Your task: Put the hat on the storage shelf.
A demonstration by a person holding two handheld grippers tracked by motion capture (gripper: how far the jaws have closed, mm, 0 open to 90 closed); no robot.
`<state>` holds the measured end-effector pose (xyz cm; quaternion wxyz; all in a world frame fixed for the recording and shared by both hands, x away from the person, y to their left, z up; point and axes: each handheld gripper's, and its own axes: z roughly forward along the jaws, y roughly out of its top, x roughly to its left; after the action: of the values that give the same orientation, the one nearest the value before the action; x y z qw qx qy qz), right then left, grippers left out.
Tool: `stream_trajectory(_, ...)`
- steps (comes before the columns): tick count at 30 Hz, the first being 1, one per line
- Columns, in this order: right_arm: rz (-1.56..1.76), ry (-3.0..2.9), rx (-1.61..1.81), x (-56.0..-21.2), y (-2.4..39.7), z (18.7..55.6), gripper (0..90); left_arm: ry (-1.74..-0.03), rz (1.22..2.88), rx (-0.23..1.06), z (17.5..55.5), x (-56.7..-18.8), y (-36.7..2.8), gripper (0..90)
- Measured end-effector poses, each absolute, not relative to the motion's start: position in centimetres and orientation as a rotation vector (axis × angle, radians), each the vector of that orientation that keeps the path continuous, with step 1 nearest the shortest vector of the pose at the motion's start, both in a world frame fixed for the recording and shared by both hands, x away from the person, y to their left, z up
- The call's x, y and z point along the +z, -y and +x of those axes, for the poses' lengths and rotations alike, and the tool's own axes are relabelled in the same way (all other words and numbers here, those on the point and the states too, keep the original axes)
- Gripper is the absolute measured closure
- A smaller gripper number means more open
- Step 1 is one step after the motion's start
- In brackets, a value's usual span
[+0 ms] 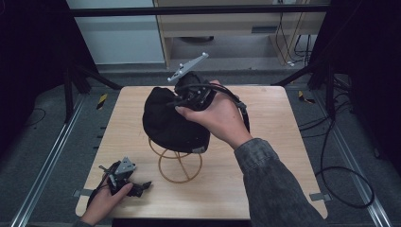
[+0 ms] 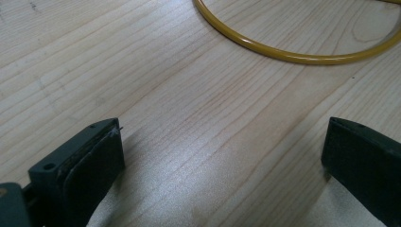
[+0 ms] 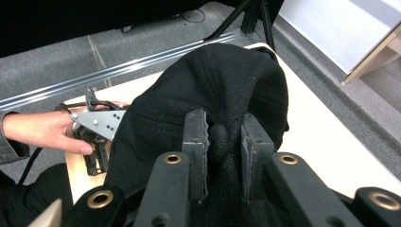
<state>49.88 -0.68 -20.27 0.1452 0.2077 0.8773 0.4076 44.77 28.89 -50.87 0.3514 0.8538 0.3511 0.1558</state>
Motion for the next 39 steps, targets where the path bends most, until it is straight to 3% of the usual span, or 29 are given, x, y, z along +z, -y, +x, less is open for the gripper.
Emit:
stream_trajectory(30, 0.591, -2.606, 1.061, -22.8, -2.3, 51.3, 73.8, -0.908, 2.210, 0.404, 44.8, -50.9, -28.9, 0.0)
stream_trajectory(39, 0.628, -2.609, 1.078, -22.5, -1.7, 51.4, 67.5, -0.908, 2.210, 0.403, 44.8, -50.9, -28.9, 0.0)
